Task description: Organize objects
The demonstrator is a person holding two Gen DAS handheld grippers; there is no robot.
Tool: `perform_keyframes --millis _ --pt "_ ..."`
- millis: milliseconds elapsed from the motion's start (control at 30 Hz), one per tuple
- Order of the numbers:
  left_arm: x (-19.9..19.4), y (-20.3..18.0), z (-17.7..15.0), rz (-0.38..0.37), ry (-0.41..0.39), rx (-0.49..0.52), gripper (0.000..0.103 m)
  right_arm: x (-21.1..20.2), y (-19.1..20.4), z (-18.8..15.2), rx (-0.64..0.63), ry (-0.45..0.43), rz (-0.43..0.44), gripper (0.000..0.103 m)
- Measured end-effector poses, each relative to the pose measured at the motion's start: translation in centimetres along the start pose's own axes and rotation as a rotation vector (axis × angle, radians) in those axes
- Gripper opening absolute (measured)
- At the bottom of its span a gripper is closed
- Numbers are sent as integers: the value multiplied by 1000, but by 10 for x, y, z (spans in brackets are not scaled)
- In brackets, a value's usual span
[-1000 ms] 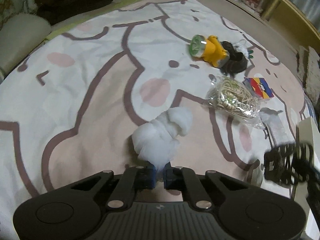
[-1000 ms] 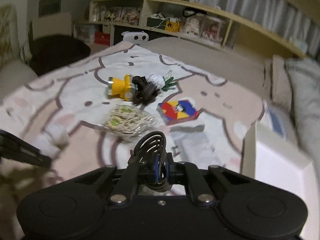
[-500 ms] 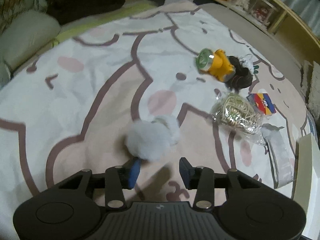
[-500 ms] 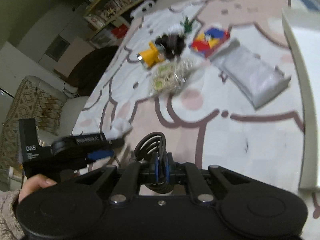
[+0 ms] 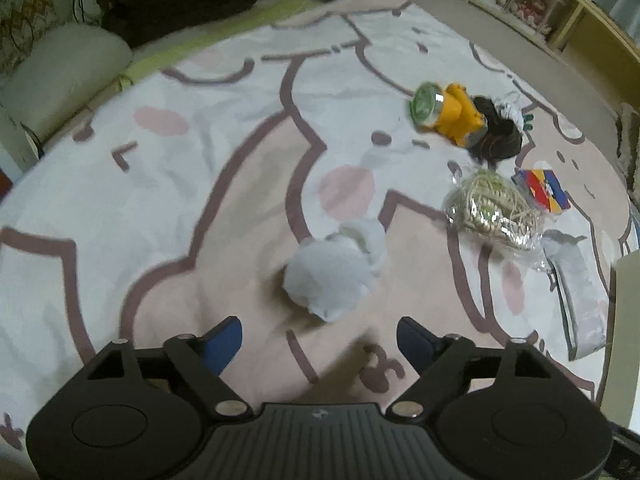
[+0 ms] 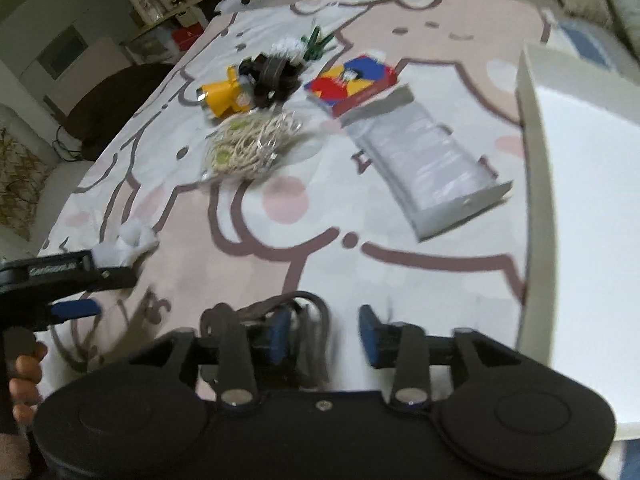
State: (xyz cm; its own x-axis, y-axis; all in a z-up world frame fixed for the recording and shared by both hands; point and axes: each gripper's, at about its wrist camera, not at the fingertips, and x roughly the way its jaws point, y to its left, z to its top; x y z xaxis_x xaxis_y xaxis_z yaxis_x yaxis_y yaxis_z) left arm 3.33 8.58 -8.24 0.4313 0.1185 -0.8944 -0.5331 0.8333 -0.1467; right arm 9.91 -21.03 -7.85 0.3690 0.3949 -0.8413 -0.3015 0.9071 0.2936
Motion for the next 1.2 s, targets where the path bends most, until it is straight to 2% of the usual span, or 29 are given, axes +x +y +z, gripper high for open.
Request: perform_keyframes --millis 100,167,267,400,467,567,633,733,833,867,900,933,967,1200 --pt "-6 -3 4 39 -58 35 85 -12 -2 2 -9 -38 -40 54" --pt "-10 -7 6 31 -85 66 86 -17 0 2 -23 -62 -68 55" --pt "-8 -15 11 37 -110 124 86 -23 3 3 -19 -78 -34 55" --pt "1 -21 19 40 -98 149 86 -20 16 0 -76 -47 35 58" --pt "6 -20 21 35 -72 143 86 -14 24 -4 -125 -24 38 63" --pt "12 -14 21 12 -26 93 85 -5 31 -9 -181 2 20 63" --pt "14 -11 22 7 -19 65 80 -2 35 -12 -214 19 17 64" --pt "13 -13 22 23 -41 79 72 2 40 -16 -261 37 7 63" --pt "15 -14 22 13 -27 90 54 5 42 -19 -283 36 -8 62" --pt "16 -13 22 17 -23 88 45 5 42 -19 -279 33 -10 57" --pt "17 -12 22 26 -20 83 40 4 41 -18 -272 27 -13 56" --pt "16 -11 22 21 -23 75 40 3 40 -17 -264 22 -7 53" --pt "15 -10 22 13 -26 73 37 2 39 -16 -253 19 -2 42" --pt "2 -20 20 -33 -82 128 33 -10 37 -11 -202 -31 -2 42"
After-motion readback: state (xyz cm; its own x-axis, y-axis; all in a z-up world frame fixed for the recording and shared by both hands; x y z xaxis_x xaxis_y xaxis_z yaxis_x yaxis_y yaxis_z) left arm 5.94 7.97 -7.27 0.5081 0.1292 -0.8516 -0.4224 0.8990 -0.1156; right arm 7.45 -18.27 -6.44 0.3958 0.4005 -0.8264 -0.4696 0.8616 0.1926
